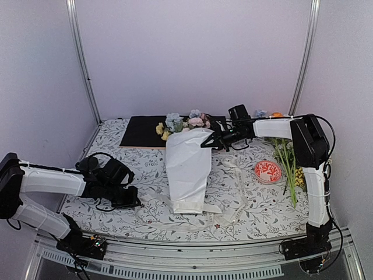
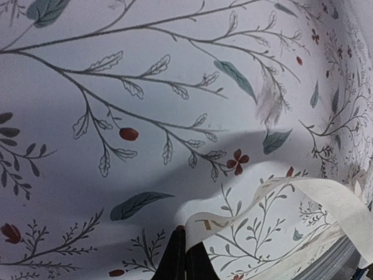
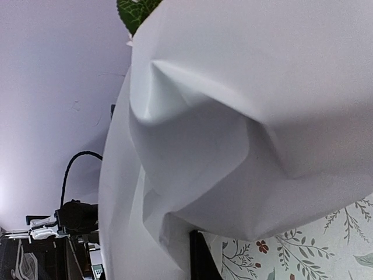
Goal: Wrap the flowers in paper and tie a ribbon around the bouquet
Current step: Straighten the ribbon at the center of the board, then place the folded bouquet on the ribbon.
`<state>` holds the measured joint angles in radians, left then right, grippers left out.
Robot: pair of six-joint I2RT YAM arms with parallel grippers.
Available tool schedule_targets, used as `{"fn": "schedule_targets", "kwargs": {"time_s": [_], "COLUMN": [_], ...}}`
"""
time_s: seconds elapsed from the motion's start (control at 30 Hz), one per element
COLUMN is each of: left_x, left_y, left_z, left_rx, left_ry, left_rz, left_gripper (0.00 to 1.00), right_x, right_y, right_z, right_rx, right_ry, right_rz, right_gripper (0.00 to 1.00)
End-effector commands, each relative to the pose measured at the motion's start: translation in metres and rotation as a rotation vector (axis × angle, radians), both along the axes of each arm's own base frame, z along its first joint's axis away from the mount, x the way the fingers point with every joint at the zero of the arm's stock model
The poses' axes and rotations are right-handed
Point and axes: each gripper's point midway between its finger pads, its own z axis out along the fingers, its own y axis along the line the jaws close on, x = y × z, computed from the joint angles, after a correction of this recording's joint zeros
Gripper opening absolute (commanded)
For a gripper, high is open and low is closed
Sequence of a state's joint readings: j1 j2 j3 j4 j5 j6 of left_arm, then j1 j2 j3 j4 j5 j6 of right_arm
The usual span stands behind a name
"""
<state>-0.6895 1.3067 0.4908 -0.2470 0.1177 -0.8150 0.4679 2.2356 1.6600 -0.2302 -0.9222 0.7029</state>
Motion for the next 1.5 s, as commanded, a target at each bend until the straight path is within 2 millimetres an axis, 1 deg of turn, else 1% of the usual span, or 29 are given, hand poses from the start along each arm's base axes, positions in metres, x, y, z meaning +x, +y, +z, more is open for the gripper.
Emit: {"fn": "schedule_targets", "kwargs": {"time_s": [0.0,0.07,0.13,0.17,0.2,0.3,0.37,0.47,0.57,0.63,0.7,0.77,0.83,0.87,0.9,0.97,1.03,1.1,1.13,1.2,1.23,1.3,1.47], "left_x": [0.043,0.075,0.108,0.123,0.139,0.171,0.188,0.216,0.238,0.248,0.249,0.245,0.239,0.232,0.221,0.189,0.157,0.134,0.126,0.118,0.118,0.12,0.135], "left_y": [0.012,0.026,0.032,0.031,0.024,0.009,0.003,0.001,-0.003,-0.013,-0.021,-0.023,-0.025,-0.028,-0.035,-0.05,-0.065,-0.084,-0.093,-0.113,-0.121,-0.141,-0.184], "left_z": [0.017,0.04,0.073,0.091,0.113,0.149,0.159,0.17,0.194,0.214,0.24,0.263,0.283,0.291,0.301,0.32,0.335,0.338,0.336,0.319,0.305,0.267,0.178], "left_rx": [0.04,0.082,0.094,0.088,0.072,0.055,0.053,0.086,0.091,0.055,0.023,0.0,-0.031,-0.057,-0.104,-0.199,-0.26,-0.307,-0.321,-0.353,-0.364,-0.376,-0.355], "left_ry": [-0.159,-0.266,-0.395,-0.462,-0.54,-0.695,-0.761,-0.84,-0.953,-0.995,-1.053,-1.112,-1.146,-1.156,-1.169,-1.218,-1.258,-1.243,-1.225,-1.157,-1.107,-0.997,-0.752], "left_rz": [0.09,0.146,0.173,0.168,0.154,0.117,0.11,0.125,0.124,0.102,0.074,0.069,0.052,0.028,-0.009,-0.093,-0.155,-0.232,-0.265,-0.319,-0.336,-0.376,-0.455], "left_gripper": [0.0,0.0,0.0,0.0,0.0,0.0,0.0,0.0,0.0,0.0,0.0,0.0,0.0,0.0,0.0,0.0,0.0,0.0,0.0,0.0,0.0,0.0,0.0], "right_x": [0.011,0.009,0.005,0.003,0.0,-0.006,-0.01,-0.015,-0.021,-0.025,-0.032,-0.042,-0.054,-0.062,-0.068,-0.078,-0.088,-0.097,-0.101,-0.105,-0.105,-0.104,-0.105], "right_y": [0.001,-0.003,-0.005,-0.006,-0.007,-0.009,-0.01,-0.013,-0.015,-0.017,-0.019,-0.016,-0.012,-0.012,-0.01,-0.01,-0.01,-0.008,-0.007,-0.006,-0.007,-0.01,-0.014], "right_z": [0.044,0.037,0.029,0.026,0.023,0.017,0.015,0.009,-0.003,-0.015,-0.026,-0.033,-0.038,-0.042,-0.046,-0.053,-0.061,-0.067,-0.07,-0.073,-0.075,-0.08,-0.089], "right_rx": [0.077,0.066,0.054,0.052,0.052,0.053,0.049,0.04,0.023,0.005,-0.015,-0.027,-0.031,-0.04,-0.05,-0.07,-0.088,-0.106,-0.112,-0.12,-0.127,-0.152,-0.178], "right_ry": [-0.066,-0.055,-0.045,-0.04,-0.034,-0.02,-0.02,-0.012,0.011,0.025,0.034,0.041,0.039,0.048,0.049,0.039,0.04,0.042,0.035,0.033,0.033,0.027,0.033], "right_rz": [-0.004,-0.01,-0.008,-0.004,0.001,0.013,0.016,0.025,0.035,0.048,0.066,0.101,0.154,0.179,0.198,0.232,0.259,0.287,0.3,0.311,0.309,0.3,0.283], "right_gripper": [0.0,0.0,0.0,0.0,0.0,0.0,0.0,0.0,0.0,0.0,0.0,0.0,0.0,0.0,0.0,0.0,0.0,0.0,0.0,0.0,0.0,0.0,0.0]}}
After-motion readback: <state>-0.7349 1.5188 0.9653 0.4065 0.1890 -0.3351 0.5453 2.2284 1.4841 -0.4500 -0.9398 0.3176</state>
